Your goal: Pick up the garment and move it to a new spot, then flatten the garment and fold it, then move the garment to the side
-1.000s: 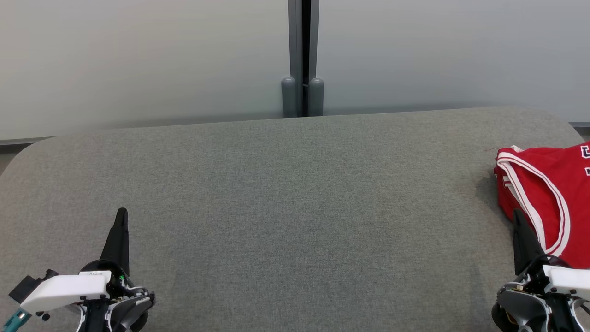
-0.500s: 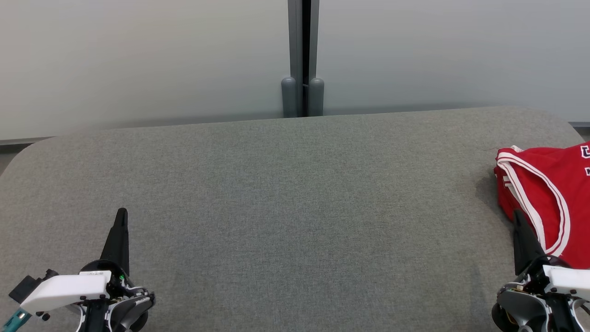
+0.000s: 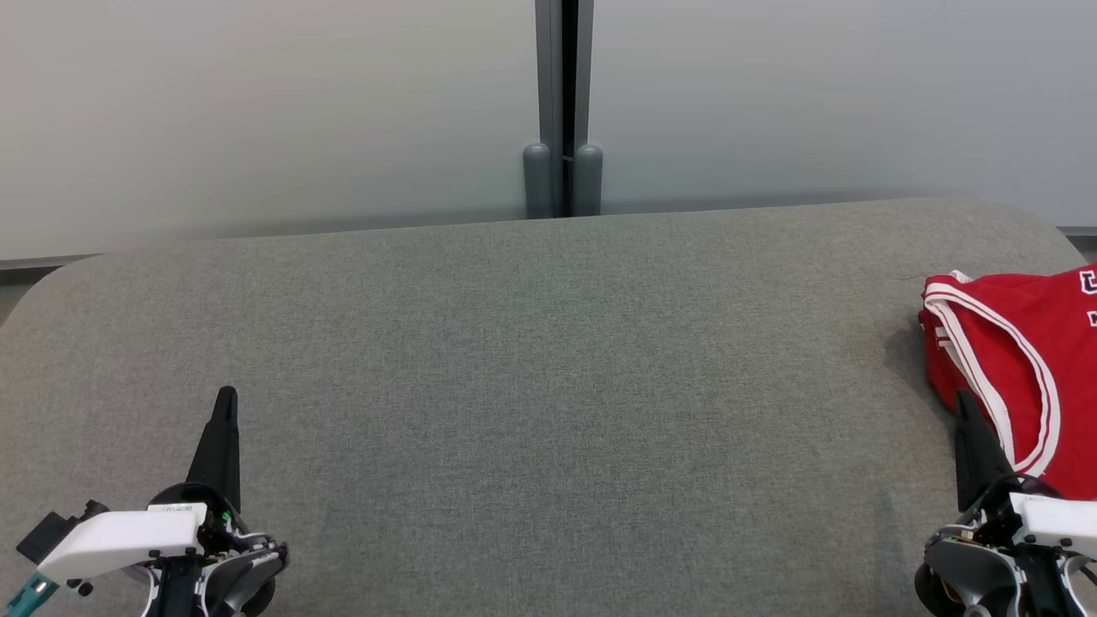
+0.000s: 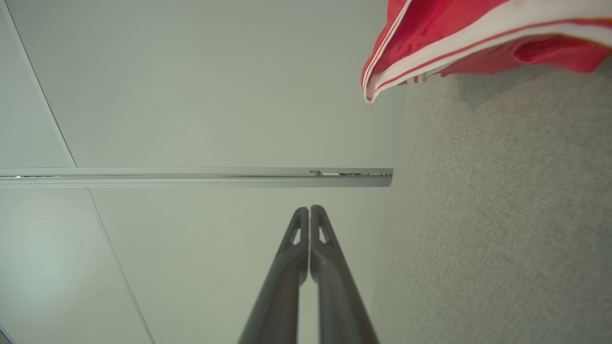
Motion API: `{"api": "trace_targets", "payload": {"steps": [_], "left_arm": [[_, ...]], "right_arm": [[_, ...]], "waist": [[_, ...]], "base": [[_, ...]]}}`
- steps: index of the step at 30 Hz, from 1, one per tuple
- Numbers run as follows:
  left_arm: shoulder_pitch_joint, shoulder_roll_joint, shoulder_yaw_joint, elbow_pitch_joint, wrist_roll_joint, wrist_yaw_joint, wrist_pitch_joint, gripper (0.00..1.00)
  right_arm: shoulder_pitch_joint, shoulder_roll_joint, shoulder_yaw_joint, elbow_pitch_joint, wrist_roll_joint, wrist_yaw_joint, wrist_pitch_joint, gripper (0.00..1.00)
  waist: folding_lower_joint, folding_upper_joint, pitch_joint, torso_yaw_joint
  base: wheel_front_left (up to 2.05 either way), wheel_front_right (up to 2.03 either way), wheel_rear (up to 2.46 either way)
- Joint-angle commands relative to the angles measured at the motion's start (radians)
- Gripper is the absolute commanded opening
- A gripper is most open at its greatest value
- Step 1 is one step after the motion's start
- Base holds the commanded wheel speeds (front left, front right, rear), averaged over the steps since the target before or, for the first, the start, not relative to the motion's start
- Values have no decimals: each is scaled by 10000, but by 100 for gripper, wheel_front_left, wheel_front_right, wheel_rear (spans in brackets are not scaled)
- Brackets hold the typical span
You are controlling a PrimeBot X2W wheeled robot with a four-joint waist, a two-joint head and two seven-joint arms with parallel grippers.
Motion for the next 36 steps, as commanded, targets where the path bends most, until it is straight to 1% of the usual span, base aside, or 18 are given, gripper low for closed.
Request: {"api": "trace_targets", "payload": {"steps": [1,36], "left_arm": [[-92,21,42,6,4,-40,36,0],[-92,18,45,7,7,-40,40,0]], "right_arm": [[-116,-23,-13,19,-39,0,45,0],[-120,4,-47,21,-70,0,84,0]], "waist": [[0,-1,0,0],[0,-1,0,0]], "base": [[0,0,0],[0,0,0]]}}
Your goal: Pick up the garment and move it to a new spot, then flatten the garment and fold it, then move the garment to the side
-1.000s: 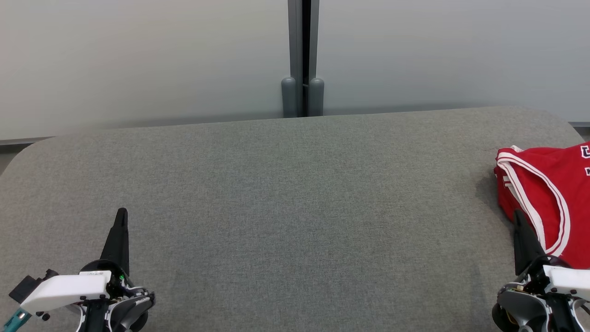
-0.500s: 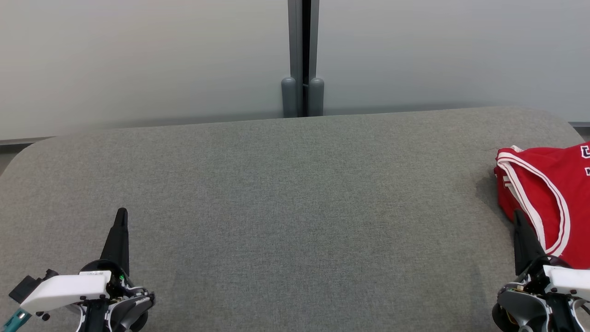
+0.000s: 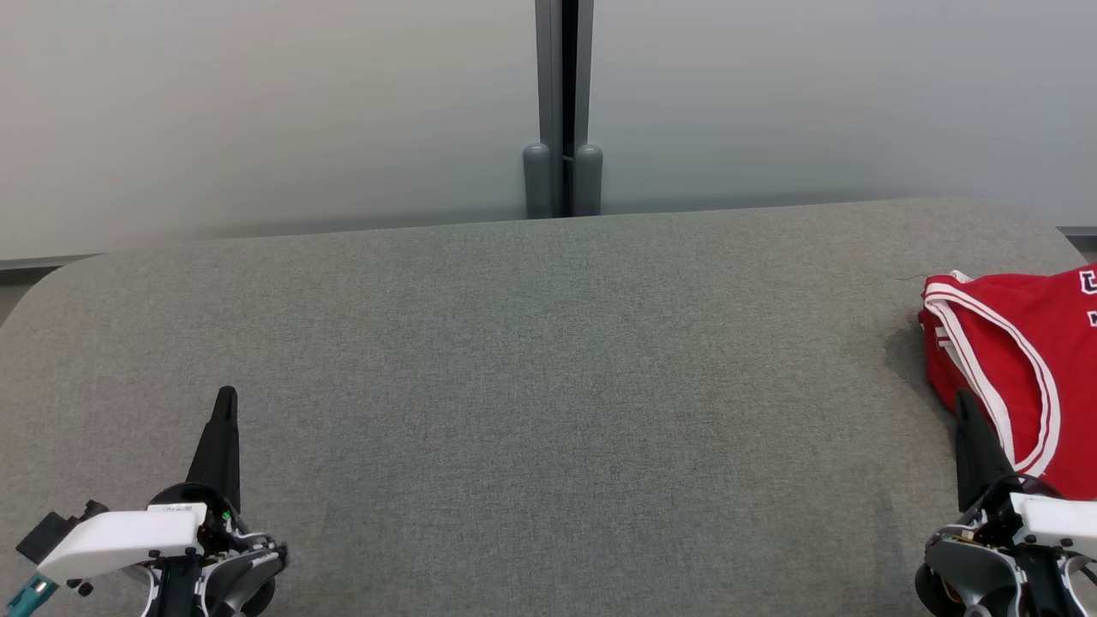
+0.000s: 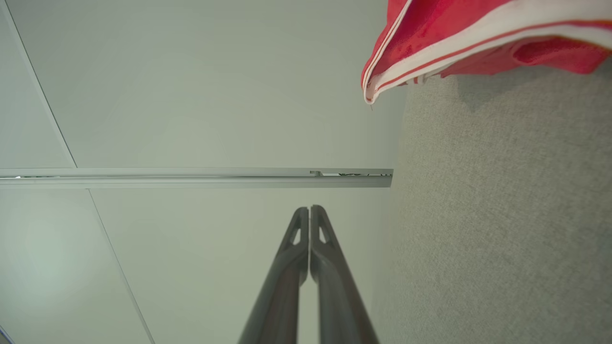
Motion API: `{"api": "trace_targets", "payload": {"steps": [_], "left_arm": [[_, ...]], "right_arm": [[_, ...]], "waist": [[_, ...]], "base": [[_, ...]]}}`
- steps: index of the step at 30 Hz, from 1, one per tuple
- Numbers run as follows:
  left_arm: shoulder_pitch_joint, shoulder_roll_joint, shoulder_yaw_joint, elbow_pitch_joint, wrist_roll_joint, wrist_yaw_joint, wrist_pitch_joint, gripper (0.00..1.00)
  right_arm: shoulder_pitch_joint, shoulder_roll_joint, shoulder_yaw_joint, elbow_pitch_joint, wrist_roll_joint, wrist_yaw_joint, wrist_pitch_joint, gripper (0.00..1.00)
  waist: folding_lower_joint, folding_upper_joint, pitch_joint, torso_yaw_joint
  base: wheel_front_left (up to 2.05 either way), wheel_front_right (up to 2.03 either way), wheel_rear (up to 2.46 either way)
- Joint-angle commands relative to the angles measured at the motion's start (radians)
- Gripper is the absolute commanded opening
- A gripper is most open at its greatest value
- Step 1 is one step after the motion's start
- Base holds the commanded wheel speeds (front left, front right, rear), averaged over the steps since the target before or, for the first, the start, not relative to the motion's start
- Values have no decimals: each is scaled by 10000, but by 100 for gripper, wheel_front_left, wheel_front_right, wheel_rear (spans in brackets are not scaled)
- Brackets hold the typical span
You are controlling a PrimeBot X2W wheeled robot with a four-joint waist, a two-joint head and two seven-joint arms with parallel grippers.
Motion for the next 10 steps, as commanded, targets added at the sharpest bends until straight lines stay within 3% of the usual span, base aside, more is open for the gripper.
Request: {"api": "trace_targets", "payload": {"steps": [1,10], "left_arm": [[-92,18,42,9,5,-40,40,0],[-92,18,43,8,6,-40,39,0]], "right_arm": [[-117,-19,-8,19,-42,0,70,0],[-118,-15,-16,20,-51,0,72,0]], "waist": [[0,0,0,0],[0,0,0,0]], "base": [[0,0,0],[0,0,0]]}}
